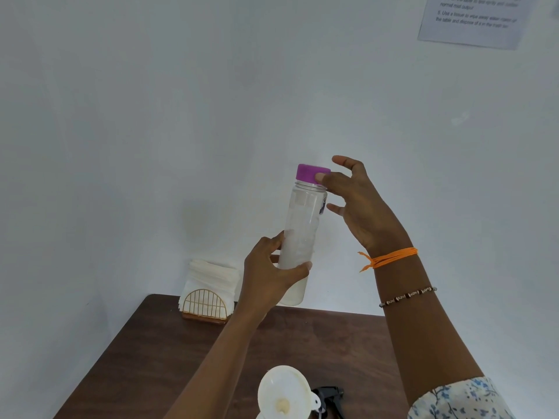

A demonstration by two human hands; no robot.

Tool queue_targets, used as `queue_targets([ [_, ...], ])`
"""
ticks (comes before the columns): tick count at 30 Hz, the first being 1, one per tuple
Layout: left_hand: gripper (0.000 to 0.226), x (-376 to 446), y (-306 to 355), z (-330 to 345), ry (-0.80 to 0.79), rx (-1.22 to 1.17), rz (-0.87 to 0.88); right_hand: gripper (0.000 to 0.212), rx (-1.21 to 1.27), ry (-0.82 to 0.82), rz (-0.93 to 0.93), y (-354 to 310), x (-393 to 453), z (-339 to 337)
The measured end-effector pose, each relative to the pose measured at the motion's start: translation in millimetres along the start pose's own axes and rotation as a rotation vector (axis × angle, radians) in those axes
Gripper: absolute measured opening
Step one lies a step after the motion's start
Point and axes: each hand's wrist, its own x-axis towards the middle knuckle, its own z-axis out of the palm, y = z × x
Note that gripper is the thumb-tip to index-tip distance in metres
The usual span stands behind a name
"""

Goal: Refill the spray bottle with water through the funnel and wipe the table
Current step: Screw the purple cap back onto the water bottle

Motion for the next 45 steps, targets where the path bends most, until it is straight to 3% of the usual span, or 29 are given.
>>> queue_targets([
  [5,0.062,-0.9,-0.3,0.6,-0.001,0.004,0.009,0.075,-0.051,0.045,-0.023,-1.4,-1.0,4.9],
  [12,0.063,-1.7,-0.4,-0.6,-0.016,0.007,0.016,0.037,0.107,0.031,0.046,-0.6,-2.6,-5.4],
  [19,0.064,-2.3,0.0,0.2,-0.022,0.013,0.019,0.063,0.074,0.037,0.03,0.8,-1.6,-5.4],
  [25,0.063,-2.9,2.1,0.7,-0.022,0.013,0.03,0.049,0.127,0.002,0.063,1.9,-2.8,-6.8],
  [31,0.061,-4.1,3.3,2.0,-0.037,0.016,0.038,0.079,0.091,0.042,0.036,-4.3,-4.4,-2.2],
  [38,0.062,-4.1,2.7,2.3,-0.039,0.007,0.043,0.054,0.114,-0.013,0.06,-1.7,-6.1,-13.0],
  [45,0.062,-4.7,3.2,3.0,-0.051,0.0,0.055,0.079,0.082,0.029,0.051,-3.3,-6.2,-10.9],
])
